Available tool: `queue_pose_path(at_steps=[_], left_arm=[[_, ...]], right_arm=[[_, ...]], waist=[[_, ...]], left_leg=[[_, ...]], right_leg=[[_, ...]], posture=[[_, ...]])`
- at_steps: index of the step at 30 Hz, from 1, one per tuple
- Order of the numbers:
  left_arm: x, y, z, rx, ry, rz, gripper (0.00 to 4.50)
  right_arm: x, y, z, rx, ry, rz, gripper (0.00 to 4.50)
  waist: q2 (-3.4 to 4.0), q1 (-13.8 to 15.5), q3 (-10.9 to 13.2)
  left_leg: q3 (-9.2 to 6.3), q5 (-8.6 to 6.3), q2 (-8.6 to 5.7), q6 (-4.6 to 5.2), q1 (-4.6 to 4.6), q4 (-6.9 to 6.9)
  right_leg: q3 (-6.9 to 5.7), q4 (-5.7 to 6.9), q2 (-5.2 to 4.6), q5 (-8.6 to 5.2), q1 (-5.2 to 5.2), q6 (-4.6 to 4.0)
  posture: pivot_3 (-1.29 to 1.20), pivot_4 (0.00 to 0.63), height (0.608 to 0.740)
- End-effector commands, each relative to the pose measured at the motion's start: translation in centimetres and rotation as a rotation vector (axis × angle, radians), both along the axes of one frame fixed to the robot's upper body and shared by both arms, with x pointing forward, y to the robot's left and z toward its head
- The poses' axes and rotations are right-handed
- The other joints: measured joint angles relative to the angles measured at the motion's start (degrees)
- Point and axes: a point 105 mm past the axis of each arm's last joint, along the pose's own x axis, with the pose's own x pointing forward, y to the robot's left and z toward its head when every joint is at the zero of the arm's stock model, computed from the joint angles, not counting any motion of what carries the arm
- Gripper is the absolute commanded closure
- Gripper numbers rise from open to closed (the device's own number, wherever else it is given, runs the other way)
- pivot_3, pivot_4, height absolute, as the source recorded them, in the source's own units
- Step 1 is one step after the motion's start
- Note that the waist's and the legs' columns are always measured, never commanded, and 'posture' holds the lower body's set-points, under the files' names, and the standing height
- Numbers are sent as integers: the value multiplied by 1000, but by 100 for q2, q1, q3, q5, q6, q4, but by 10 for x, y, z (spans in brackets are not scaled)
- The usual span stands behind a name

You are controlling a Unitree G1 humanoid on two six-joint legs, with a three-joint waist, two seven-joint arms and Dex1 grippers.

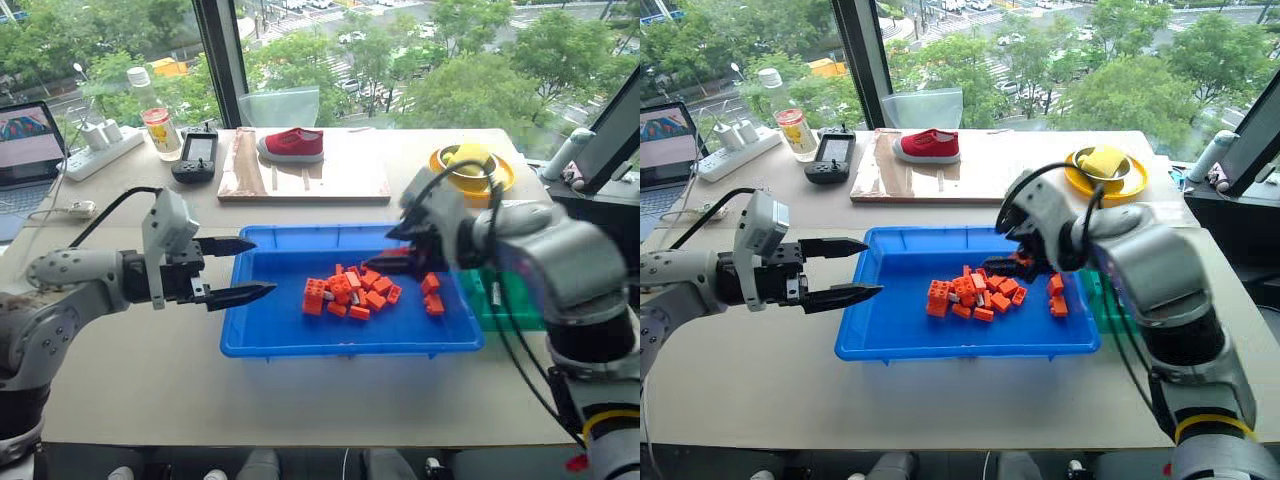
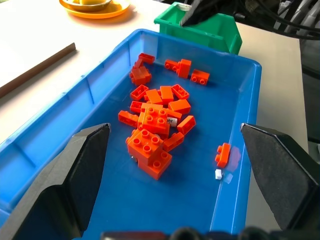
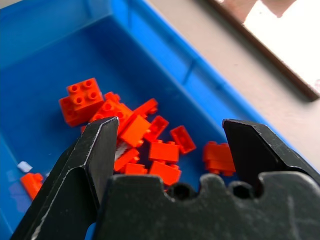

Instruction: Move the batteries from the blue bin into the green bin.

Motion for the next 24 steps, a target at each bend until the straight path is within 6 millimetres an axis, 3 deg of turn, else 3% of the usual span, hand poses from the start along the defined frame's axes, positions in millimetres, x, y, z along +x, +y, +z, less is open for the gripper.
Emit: queue_pose_path(at_steps=[1, 24], left_arm=[[1, 13, 11, 29, -57, 40, 0], [-5, 5, 13, 17, -61, 15, 0]], right_arm=[[-1, 8, -16, -20, 0, 37, 608], [29, 35, -40, -27, 7, 11, 608]], waist=[[1, -11, 1], [3, -59, 1]], left_leg=[[0, 0, -1, 0, 0, 0], [-1, 2, 3, -3, 16, 1]], right_leg=[[1, 1, -2, 0, -1, 0], [1, 32, 4, 0, -5, 0]], posture=[[0, 150, 740], [0, 150, 740]])
